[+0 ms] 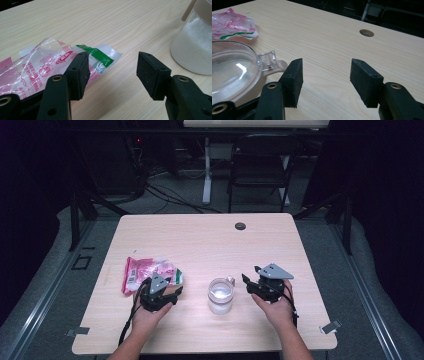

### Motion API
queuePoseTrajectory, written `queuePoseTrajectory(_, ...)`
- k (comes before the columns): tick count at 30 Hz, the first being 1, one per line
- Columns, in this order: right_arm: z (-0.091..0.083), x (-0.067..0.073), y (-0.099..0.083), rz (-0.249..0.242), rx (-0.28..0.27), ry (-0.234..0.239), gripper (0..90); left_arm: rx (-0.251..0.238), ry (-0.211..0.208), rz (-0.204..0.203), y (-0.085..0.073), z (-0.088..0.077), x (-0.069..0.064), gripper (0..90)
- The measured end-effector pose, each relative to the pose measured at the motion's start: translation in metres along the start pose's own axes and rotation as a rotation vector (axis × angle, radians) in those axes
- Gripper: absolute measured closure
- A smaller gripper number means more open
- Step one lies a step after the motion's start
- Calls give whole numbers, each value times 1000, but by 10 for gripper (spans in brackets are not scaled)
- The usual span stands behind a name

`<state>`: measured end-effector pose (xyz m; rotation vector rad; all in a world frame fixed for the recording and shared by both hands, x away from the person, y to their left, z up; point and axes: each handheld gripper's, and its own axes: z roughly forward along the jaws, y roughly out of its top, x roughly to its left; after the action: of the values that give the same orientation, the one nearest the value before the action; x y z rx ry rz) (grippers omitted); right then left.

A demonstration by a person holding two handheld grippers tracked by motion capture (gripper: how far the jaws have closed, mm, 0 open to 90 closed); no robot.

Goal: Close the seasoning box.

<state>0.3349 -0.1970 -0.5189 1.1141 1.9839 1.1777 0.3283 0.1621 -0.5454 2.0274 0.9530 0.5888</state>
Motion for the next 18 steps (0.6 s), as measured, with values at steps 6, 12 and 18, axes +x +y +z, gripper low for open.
queuePoseTrajectory(6,10,-3,-11,20,48,-15,439,2,-1,0,0,1,0,435)
queuePoseTrajectory(12,13,-3,-13,27,59,-16,437,4,0,2,0,1,0,434)
queuePoseTrajectory(18,15,-3,-14,23,73,-17,438,3,0,-1,0,1,0,434)
